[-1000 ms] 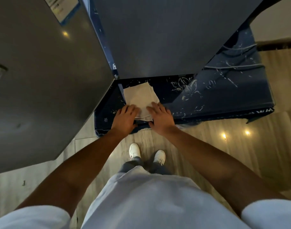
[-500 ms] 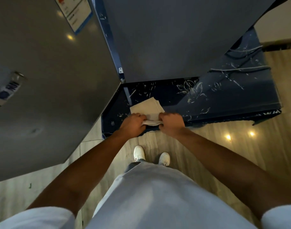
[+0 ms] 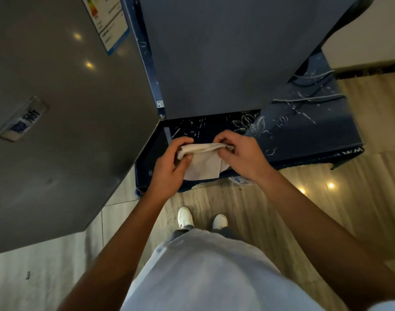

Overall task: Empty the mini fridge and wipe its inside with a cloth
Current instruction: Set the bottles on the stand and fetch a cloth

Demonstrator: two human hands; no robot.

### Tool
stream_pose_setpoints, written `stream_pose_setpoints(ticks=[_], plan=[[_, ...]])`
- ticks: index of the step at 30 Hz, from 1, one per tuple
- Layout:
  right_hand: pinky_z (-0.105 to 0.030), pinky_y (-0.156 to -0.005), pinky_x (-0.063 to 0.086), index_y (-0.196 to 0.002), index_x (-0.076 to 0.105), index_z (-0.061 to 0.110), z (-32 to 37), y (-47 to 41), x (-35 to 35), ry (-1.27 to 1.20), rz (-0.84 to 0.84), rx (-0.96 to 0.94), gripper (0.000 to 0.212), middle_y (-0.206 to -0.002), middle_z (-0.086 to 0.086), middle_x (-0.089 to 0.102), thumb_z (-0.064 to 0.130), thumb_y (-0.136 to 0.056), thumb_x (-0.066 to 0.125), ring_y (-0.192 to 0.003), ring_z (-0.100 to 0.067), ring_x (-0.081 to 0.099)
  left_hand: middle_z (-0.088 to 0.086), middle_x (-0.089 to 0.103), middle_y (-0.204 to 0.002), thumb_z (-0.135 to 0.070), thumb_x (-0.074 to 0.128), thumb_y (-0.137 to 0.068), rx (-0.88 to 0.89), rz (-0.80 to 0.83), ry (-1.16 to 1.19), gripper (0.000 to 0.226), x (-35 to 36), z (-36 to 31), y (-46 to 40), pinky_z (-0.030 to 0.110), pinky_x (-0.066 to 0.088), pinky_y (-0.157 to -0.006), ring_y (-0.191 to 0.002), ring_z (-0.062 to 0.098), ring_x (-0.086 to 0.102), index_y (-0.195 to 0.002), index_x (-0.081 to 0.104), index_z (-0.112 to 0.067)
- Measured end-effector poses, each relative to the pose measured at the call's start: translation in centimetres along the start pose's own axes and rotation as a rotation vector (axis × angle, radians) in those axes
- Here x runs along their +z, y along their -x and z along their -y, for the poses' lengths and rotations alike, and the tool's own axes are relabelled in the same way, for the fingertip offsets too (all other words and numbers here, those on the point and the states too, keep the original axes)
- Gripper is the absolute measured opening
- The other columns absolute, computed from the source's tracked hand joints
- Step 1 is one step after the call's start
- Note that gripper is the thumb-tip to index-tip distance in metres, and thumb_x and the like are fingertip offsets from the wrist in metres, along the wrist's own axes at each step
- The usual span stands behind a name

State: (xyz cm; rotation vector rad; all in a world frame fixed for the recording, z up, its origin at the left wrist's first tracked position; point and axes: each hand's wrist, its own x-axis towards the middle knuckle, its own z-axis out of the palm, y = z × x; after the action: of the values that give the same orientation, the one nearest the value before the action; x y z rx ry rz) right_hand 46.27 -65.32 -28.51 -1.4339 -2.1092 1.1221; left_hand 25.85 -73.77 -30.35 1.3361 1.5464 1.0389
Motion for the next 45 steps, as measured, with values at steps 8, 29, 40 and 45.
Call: stream_pose_setpoints(ticks=[8,29,40,45], plan=[[-0.033,-0.086,0.056,-0.111,0.076,0.018,3.5,3.1,-2.9,-0.399,0.124,-0.125,0.033,-0.107,0.004,0.076,-0.003,-0.094,0.055,-0.101,-0.019,0.070,-0.025,0.065,-0.102,0.004,0.049,-0.098,0.031,-0.058,0.186,0.028,-1.1,-5.7,3.8,0.011,0.047,-0.080,-0.096,-0.007,0.059,-0.103,0.066,-0.017],[-0.023,-0.092,0.052,-0.119,0.073,0.026,3.3,10.5,-0.8,-0.124,0.701,-0.301,0.032,-0.111,0.014,0.074,0.016,-0.088,0.074,-0.104,0.002,0.066,-0.022,0.074,-0.103,0.014,0.053,-0.092,-0.081,-0.371,0.177,0.041,3.0,-6.1,21.2,0.009,0.049,-0.078,-0.091,-0.005,0.068,-0.112,0.068,-0.019],[-0.032,-0.088,0.055,-0.099,0.077,0.014,11.1,15.1,7.0,-0.432,0.611,-0.424,0.027,-0.096,-0.002,0.077,-0.005,-0.093,0.057,-0.096,-0.018,0.071,-0.006,0.075,-0.100,-0.037,0.069,-0.084,-0.134,-0.573,0.403,0.023,-0.9,-4.8,30.8,0.021,0.051,-0.075,-0.088,0.009,0.065,-0.105,0.075,-0.031],[-0.017,-0.078,0.049,-0.127,0.066,0.022,13.8,17.7,10.7,-0.318,0.689,-0.452,0.034,-0.085,0.020,0.066,0.007,-0.097,0.060,-0.082,0.002,0.061,0.009,0.068,-0.090,-0.017,0.074,-0.087,-0.108,-0.617,0.432,0.037,-4.0,-2.4,36.1,0.017,0.048,-0.073,-0.081,0.015,0.057,-0.121,0.069,-0.030]])
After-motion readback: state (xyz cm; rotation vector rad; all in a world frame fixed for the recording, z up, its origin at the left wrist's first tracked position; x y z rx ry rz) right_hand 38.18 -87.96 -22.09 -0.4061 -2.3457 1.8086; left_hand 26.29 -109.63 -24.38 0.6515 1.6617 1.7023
